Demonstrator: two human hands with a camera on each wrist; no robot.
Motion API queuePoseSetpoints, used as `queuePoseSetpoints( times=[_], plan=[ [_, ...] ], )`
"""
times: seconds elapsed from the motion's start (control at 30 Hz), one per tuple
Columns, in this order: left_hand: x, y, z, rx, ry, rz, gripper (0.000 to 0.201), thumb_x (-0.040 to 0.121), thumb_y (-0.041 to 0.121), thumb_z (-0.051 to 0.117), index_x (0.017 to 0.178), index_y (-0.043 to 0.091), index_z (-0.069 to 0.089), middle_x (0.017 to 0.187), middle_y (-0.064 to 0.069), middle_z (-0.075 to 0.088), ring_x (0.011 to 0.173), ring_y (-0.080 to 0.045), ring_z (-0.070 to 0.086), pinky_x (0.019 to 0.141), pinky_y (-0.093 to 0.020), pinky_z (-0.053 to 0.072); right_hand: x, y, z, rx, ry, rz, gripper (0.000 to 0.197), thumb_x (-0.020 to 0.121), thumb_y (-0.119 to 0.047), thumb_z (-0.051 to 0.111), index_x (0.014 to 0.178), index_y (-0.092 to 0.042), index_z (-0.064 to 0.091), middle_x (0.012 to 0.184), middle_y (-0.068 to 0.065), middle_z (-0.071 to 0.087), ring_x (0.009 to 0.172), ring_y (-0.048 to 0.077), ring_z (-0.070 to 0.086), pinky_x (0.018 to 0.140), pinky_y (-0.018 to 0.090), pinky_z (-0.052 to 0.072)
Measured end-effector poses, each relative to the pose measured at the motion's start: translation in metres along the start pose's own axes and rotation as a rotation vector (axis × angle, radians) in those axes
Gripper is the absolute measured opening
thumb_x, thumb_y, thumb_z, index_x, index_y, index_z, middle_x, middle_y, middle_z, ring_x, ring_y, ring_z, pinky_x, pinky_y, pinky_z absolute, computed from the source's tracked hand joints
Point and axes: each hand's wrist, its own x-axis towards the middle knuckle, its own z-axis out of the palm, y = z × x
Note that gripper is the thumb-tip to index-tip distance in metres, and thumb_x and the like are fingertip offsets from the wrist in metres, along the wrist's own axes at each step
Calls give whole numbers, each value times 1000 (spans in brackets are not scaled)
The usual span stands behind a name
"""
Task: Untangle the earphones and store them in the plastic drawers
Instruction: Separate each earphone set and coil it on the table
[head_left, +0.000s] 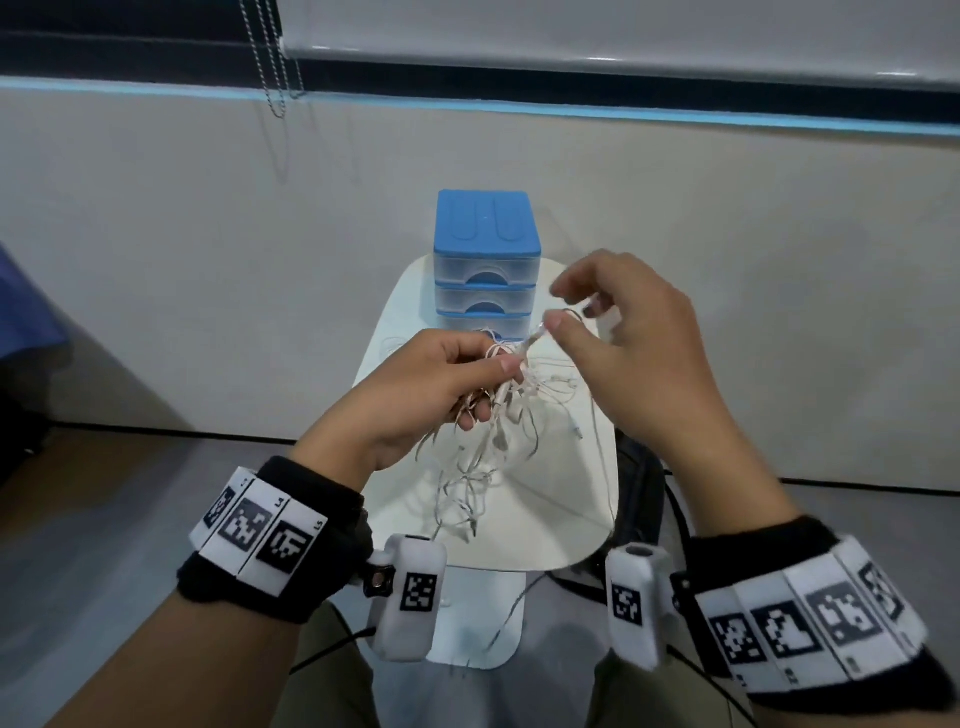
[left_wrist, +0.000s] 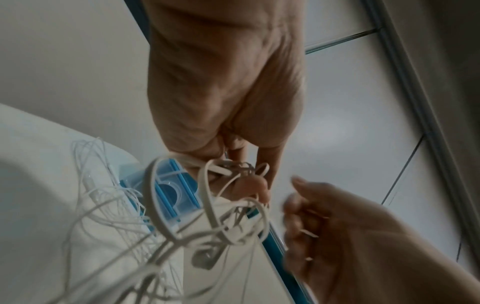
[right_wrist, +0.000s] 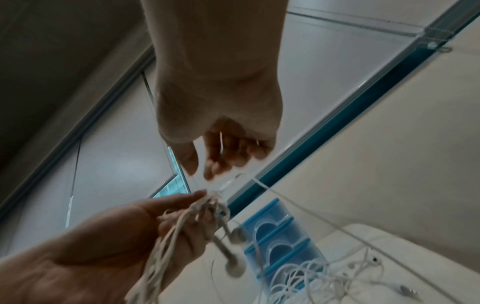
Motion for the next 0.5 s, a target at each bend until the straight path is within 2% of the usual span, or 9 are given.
queuePoseSetpoints(
  times=[0.03,0.07,0.1,0.13,0.2,0.27,0.33,0.43,0.5],
  plan=[
    [1,-3,0,-41,23,-10,27,99,21,68,102,-6,69,75,1,62,59,-11,54,51,-19,42,-6,-2,4,26,72,7,7,89,-19,73,88,-19,66,84,-10,64,77,0,55,67,10,38],
    [1,-6,1,-77,39,-13,23,99,20,68,100,-3,70,77,-1,62,59,-11,55,52,-19,43,-13,-2,8,58,98,35,13,89,-20,73,79,-17,65,73,-10,62,70,4,54,63,14,38],
    [2,-8,2,-108,47,-10,18,99,19,67,99,1,70,80,-3,63,60,-12,57,53,-19,44,-18,-3,12,88,66,80,21,89,-23,74,73,-17,64,64,-9,60,62,6,52,59,18,38],
    [3,-9,4,-132,50,-3,15,99,17,66,96,3,69,82,-5,63,62,-12,58,54,-19,45,-22,-4,18,103,-18,133,26,90,-28,75,69,-15,64,57,-9,59,55,6,51,56,19,37],
    [3,-11,8,-154,52,20,13,100,15,64,90,7,67,81,-5,63,63,-13,57,56,-20,45,-27,-6,26,150,-202,232,28,90,-34,76,73,-14,66,57,-6,64,50,5,54,55,21,42],
    [2,-13,9,-177,67,26,16,101,16,64,86,11,68,78,-3,63,64,-12,56,57,-20,45,-27,-3,30,243,-245,283,22,89,-29,79,78,-13,67,65,2,69,55,14,63,61,34,54],
    [1,-13,8,-199,82,27,18,101,17,63,85,11,69,75,-2,63,64,-11,56,58,-20,45,-24,-1,32,293,-247,292,19,85,-24,82,80,-14,68,70,7,71,62,21,66,68,44,57],
    [-1,-11,8,-174,97,49,17,102,15,62,90,9,71,74,-1,67,65,-12,58,59,-20,46,-19,-3,32,267,-244,308,21,79,-24,83,76,-14,65,71,9,71,66,28,66,68,46,55],
    [-2,-10,7,-110,121,70,15,102,14,63,92,7,73,76,-1,68,65,-13,59,59,-21,47,-14,-6,32,236,-238,311,20,73,-26,77,71,-16,59,68,9,69,69,34,67,65,45,55]
  ],
)
